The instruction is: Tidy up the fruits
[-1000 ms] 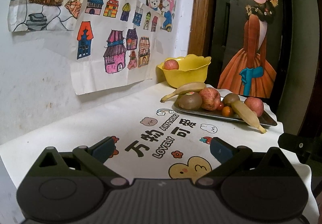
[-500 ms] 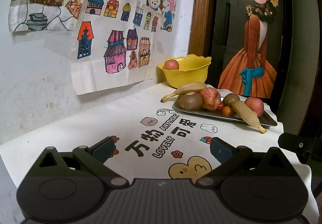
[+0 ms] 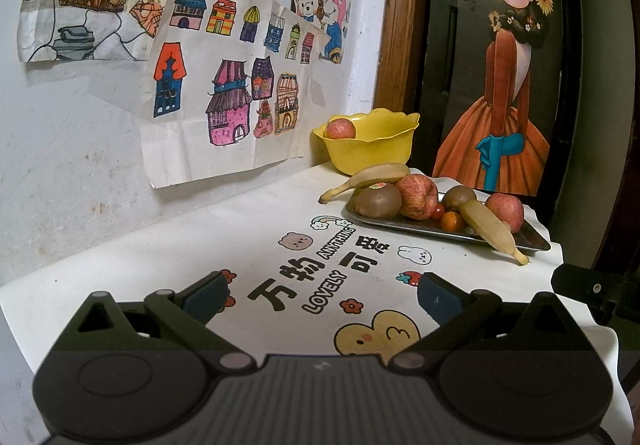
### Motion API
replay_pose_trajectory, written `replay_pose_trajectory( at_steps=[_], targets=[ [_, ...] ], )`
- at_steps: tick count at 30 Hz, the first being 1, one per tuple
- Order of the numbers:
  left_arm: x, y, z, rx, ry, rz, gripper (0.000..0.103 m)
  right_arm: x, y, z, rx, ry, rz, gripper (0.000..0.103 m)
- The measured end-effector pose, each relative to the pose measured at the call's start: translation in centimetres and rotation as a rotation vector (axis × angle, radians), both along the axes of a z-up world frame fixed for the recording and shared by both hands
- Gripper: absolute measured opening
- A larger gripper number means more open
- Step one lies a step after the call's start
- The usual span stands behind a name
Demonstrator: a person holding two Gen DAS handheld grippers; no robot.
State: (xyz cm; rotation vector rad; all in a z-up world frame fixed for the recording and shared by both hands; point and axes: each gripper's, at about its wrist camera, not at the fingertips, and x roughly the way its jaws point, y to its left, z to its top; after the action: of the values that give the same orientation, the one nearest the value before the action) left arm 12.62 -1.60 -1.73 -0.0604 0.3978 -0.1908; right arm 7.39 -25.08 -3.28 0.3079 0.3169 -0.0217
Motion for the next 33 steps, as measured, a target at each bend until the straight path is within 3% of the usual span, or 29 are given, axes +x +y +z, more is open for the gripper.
replay_pose_trajectory(
  at_steps=[33],
  targets=[
    [-0.06, -0.07, -0.1, -0.003, 0.006, 0.004, 0.103, 0.05, -0.15, -0.08, 0.005, 0.005, -0.002, 0.102]
  ],
)
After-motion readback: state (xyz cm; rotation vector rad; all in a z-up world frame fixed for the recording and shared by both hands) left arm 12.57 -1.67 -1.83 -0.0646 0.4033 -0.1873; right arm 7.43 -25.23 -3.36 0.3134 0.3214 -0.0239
